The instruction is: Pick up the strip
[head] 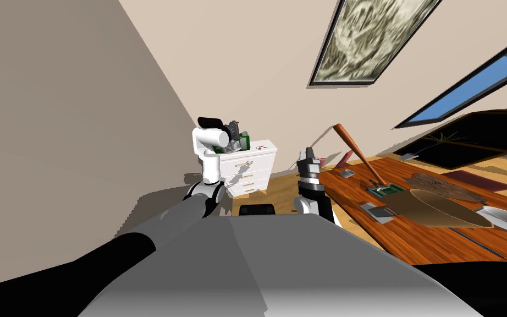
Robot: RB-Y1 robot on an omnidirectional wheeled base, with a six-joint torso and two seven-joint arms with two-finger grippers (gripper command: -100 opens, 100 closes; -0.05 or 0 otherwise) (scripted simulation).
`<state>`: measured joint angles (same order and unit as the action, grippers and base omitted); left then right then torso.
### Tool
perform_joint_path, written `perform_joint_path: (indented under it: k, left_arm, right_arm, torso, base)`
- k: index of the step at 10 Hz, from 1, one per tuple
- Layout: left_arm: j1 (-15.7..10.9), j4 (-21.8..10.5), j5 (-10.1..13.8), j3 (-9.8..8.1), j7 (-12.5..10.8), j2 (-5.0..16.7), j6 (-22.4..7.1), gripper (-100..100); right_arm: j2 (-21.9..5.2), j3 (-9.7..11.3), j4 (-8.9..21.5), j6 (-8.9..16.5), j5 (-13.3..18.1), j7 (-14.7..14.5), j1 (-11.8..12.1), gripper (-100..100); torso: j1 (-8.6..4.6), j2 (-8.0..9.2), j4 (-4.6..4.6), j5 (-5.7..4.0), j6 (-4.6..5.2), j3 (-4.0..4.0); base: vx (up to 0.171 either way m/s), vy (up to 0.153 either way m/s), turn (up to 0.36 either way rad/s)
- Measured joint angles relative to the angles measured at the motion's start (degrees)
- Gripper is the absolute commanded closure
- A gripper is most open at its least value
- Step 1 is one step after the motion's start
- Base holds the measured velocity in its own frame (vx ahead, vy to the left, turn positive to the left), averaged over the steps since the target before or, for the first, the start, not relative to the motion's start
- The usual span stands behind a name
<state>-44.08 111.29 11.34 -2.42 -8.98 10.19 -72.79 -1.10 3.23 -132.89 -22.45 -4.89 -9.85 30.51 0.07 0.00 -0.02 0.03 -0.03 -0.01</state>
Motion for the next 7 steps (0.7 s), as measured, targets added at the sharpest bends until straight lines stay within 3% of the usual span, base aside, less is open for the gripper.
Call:
perform_joint_path:
  k: [7]
  left_arm:
    - [-8.11,-6.51,-0.41,-2.00,-1.07,0.44,-10.31,-100]
  right_arm:
    - [0.00,0.00,0.00,0.00,0.00,0.00,0.00,0]
  torso:
    - [0.01,-0.02,-0.01,0.01,0.00,-0.01]
  base:
    - [0.004,0.019,0.043]
